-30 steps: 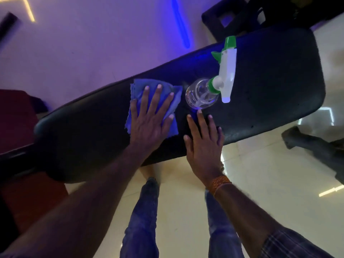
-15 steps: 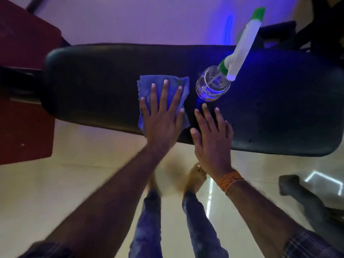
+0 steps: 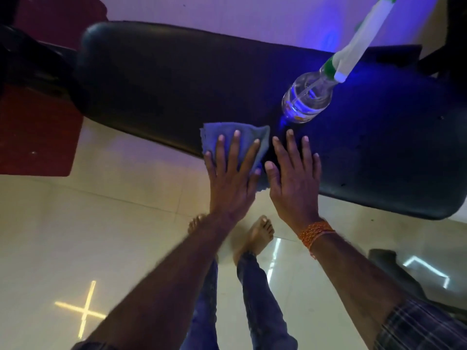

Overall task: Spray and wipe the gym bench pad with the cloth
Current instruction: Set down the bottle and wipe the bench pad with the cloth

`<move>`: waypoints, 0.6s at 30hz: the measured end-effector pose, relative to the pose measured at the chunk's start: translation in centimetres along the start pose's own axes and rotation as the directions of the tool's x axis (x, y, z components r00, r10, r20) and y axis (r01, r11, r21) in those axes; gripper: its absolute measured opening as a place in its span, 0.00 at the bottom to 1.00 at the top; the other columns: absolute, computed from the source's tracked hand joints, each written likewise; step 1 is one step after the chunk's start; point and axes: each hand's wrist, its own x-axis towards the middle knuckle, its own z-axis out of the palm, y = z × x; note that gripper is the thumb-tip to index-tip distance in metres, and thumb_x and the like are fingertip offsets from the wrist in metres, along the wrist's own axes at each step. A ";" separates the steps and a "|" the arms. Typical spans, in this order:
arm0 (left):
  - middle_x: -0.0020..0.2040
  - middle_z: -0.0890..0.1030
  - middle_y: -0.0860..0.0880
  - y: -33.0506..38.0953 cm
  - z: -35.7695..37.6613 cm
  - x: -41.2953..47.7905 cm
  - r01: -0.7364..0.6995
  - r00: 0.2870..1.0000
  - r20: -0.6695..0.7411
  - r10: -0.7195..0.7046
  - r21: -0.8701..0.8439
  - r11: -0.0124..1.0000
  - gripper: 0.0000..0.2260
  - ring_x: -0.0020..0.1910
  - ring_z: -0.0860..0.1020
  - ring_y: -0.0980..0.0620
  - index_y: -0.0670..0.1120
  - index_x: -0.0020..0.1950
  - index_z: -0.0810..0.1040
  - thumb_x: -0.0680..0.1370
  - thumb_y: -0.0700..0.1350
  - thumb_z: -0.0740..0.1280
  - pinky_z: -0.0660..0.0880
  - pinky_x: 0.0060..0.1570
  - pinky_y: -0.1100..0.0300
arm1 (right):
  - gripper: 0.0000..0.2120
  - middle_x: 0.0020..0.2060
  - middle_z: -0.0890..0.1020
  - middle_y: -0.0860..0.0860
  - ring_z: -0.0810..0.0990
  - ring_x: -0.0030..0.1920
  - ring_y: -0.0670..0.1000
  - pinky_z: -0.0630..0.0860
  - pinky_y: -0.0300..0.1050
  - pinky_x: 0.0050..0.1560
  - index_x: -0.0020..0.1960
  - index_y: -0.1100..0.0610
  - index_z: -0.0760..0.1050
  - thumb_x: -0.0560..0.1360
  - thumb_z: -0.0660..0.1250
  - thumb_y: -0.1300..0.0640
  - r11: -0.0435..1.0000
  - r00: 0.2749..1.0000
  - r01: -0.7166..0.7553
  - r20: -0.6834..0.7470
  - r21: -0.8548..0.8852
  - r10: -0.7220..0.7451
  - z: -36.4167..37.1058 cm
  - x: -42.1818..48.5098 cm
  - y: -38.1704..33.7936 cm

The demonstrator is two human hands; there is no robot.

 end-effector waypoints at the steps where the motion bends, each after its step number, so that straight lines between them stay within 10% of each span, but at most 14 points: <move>1: 0.83 0.61 0.44 -0.7 -0.2 0.1 -0.045 0.999 -0.004 0.045 -0.002 0.999 0.24 0.83 0.56 0.39 0.54 0.82 0.65 0.85 0.56 0.57 0.53 0.79 0.35 | 0.28 0.84 0.54 0.49 0.47 0.84 0.55 0.50 0.65 0.81 0.83 0.48 0.58 0.84 0.45 0.41 1.000 1.000 0.003 0.000 -0.009 -0.003 -0.1 0.1 0.0; 8: 0.82 0.63 0.41 -0.9 0.1 3.5 0.401 0.883 -0.189 -0.429 -0.171 0.900 0.25 0.82 0.58 0.37 0.48 0.80 0.68 0.85 0.55 0.57 0.55 0.78 0.35 | 0.28 0.84 0.55 0.50 0.49 0.84 0.57 0.49 0.66 0.81 0.83 0.49 0.58 0.85 0.45 0.42 0.999 0.998 0.029 -0.059 -0.019 -0.030 0.9 -0.2 1.1; 18: 0.84 0.57 0.40 0.8 1.2 2.2 0.252 0.957 -0.135 -0.256 -0.049 0.967 0.27 0.84 0.53 0.37 0.51 0.84 0.60 0.86 0.58 0.51 0.48 0.80 0.35 | 0.28 0.84 0.53 0.50 0.47 0.84 0.57 0.47 0.67 0.81 0.83 0.47 0.56 0.85 0.46 0.41 0.999 0.998 0.024 -0.056 -0.044 -0.026 1.6 -0.2 1.0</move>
